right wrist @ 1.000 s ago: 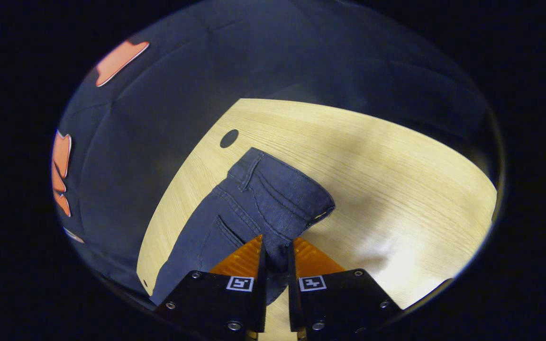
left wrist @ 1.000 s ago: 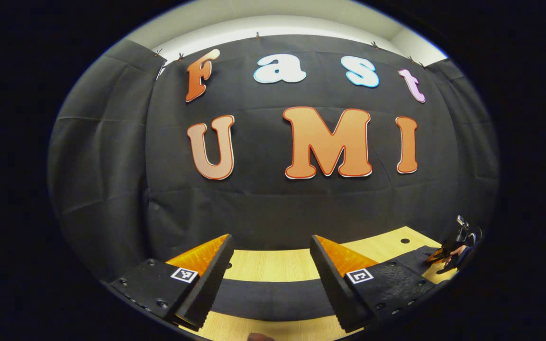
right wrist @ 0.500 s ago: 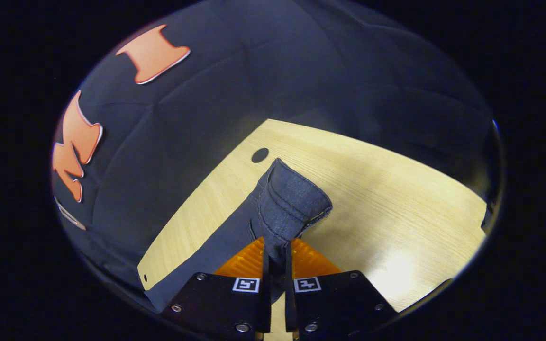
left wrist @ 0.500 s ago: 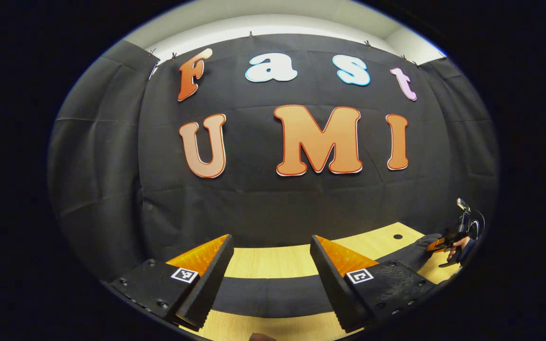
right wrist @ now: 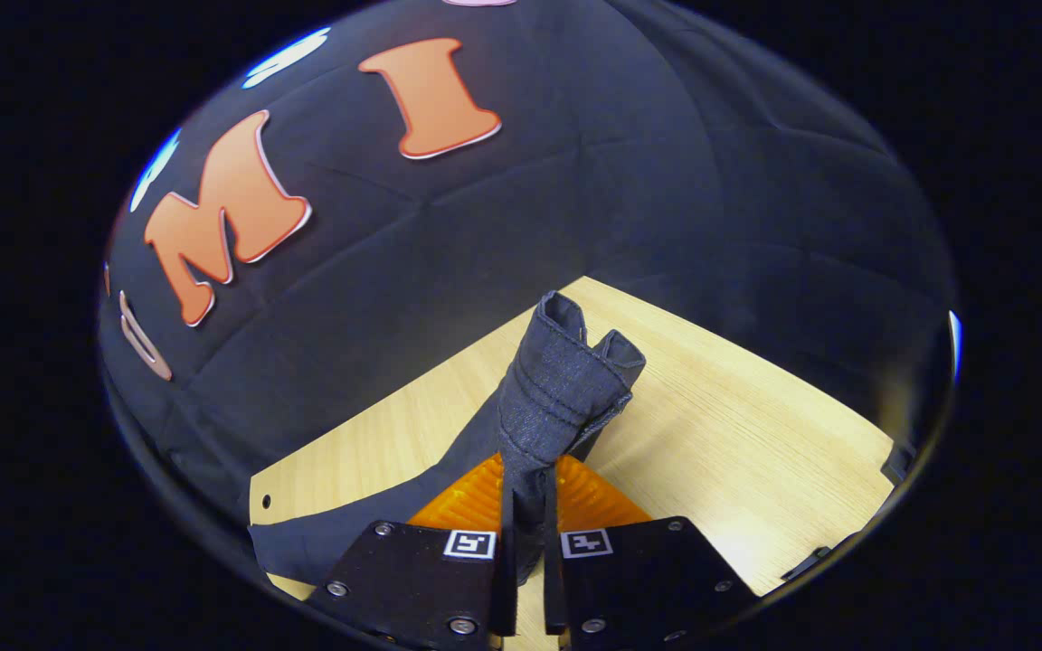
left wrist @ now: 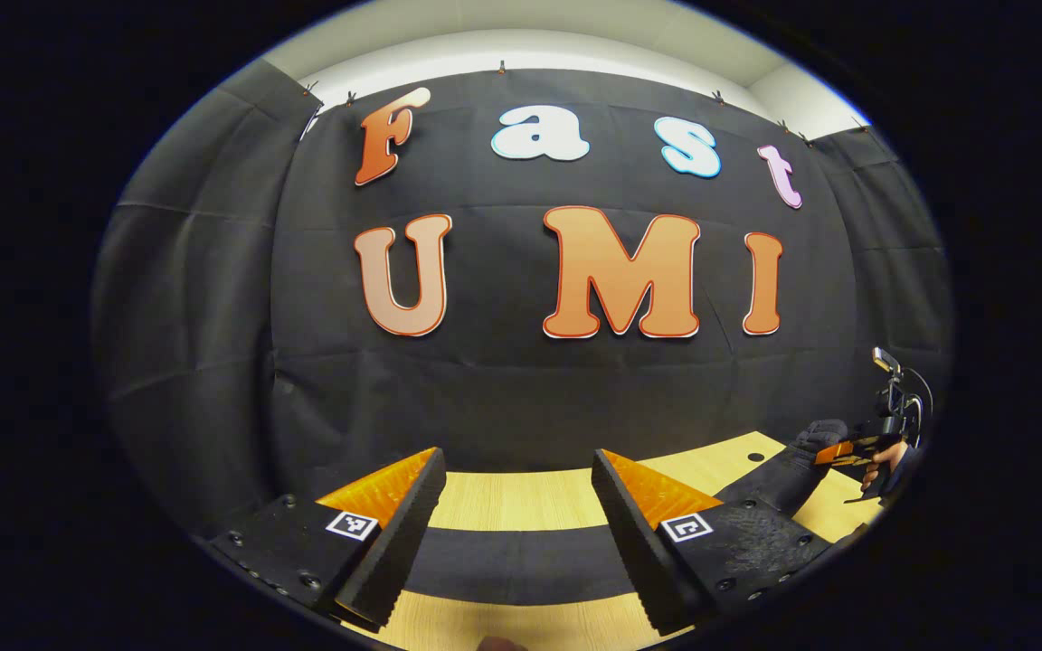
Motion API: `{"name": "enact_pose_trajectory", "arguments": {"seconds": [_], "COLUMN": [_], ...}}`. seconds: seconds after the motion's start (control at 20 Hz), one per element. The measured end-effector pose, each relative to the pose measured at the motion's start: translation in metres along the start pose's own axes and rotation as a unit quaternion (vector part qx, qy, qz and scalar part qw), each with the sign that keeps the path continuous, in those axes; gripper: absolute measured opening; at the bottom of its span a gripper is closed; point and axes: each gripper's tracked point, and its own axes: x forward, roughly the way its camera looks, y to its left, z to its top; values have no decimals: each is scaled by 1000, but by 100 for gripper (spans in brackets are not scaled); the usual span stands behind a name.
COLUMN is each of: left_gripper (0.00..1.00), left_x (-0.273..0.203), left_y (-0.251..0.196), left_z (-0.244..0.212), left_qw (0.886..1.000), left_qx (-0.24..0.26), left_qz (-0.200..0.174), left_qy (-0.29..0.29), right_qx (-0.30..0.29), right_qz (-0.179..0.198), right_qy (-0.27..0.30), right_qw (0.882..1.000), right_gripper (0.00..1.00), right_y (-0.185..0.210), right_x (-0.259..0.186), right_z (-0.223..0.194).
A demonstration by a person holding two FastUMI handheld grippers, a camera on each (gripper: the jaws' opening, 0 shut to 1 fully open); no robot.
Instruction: Grasp the waist and the cuffs of the jeans and fold them to make the two legs overlap; first hold the waist and fold one-third of the jeans toward the cuffs, then hold the cuffs and fold the remaining one-third in the same direction to finish folding.
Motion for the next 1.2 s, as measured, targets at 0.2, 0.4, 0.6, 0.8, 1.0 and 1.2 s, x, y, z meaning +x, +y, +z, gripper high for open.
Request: {"name": "enact_pose_trajectory", "arguments": {"seconds": [0.2, 0.4, 0.6, 0.8, 1.0, 1.2], "left_gripper": [98, 98, 98, 98, 98, 98], "left_x": [-2, -6, -7, -8, -6, -7], "left_y": [14, 42, 69, 93, 115, 131], "left_z": [-6, -12, -24, -34, -40, -44], "left_qw": [1000, 1000, 999, 998, 998, 996], "left_qx": [0, -12, -29, -39, -43, -48], "left_qz": [-3, 3, 17, 31, 45, 61], "left_qy": [5, 9, 21, 28, 32, 38], "right_qx": [-45, -109, -163, -209, -248, -291], "right_qz": [11, 19, 31, 63, 92, 96], "right_qy": [-19, -29, -32, -19, 4, 27], "right_qw": [999, 993, 986, 976, 964, 952], "right_gripper": [12, 12, 12, 12, 12, 12], "right_y": [32, 81, 118, 160, 198, 220], "right_x": [-18, -28, -32, -33, -30, -18], "right_z": [3, -3, -17, -45, -82, -130]}}
